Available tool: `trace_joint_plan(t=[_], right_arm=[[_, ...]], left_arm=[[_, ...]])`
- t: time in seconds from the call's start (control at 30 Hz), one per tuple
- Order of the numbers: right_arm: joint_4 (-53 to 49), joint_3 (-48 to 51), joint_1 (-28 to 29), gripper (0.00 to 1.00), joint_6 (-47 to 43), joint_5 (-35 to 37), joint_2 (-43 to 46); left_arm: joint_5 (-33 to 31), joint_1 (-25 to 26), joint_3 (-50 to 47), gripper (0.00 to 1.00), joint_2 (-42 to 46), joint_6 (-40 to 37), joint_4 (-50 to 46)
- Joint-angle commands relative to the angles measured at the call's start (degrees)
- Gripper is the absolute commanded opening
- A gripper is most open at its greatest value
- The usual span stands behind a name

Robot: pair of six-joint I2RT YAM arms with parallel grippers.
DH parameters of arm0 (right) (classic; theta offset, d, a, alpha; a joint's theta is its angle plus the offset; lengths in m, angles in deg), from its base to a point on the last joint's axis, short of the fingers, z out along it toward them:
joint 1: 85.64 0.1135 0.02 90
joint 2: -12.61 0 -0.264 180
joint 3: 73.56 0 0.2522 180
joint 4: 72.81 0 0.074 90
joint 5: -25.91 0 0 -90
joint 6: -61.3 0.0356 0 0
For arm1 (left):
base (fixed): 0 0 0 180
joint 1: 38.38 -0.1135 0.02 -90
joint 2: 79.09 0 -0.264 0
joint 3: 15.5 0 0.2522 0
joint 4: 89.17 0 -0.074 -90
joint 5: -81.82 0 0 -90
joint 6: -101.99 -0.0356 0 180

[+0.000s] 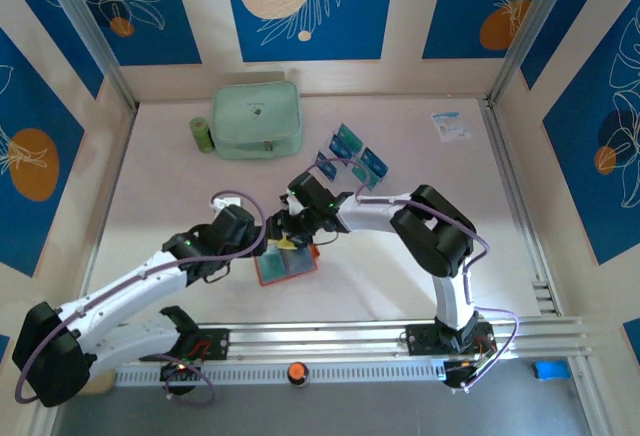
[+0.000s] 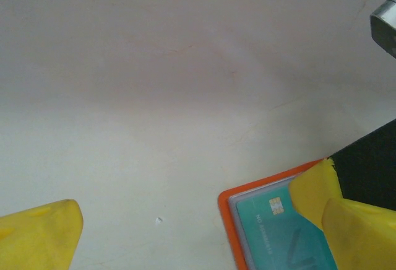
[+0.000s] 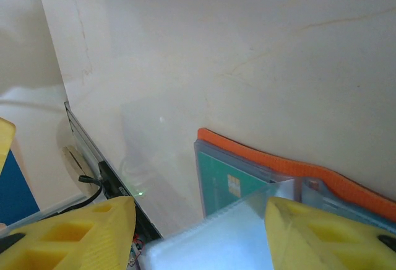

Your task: Put the credit cards into the card holder

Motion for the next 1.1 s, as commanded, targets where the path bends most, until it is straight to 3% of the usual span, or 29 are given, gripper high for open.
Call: trace_joint_plan(t=[0.0, 1.07], right_arm=[[1.03, -0.45, 2.81, 0.58, 0.06, -3.41, 3.97], [3.91, -1.07, 7.43, 0.59, 4.17, -3.59, 2.17]], left_arm=[[2.42, -0.42, 0.89, 1.00, 0.52, 0.33, 6.01], [1.76, -0.96, 1.08, 1.00, 3.55, 0.47, 4.64]])
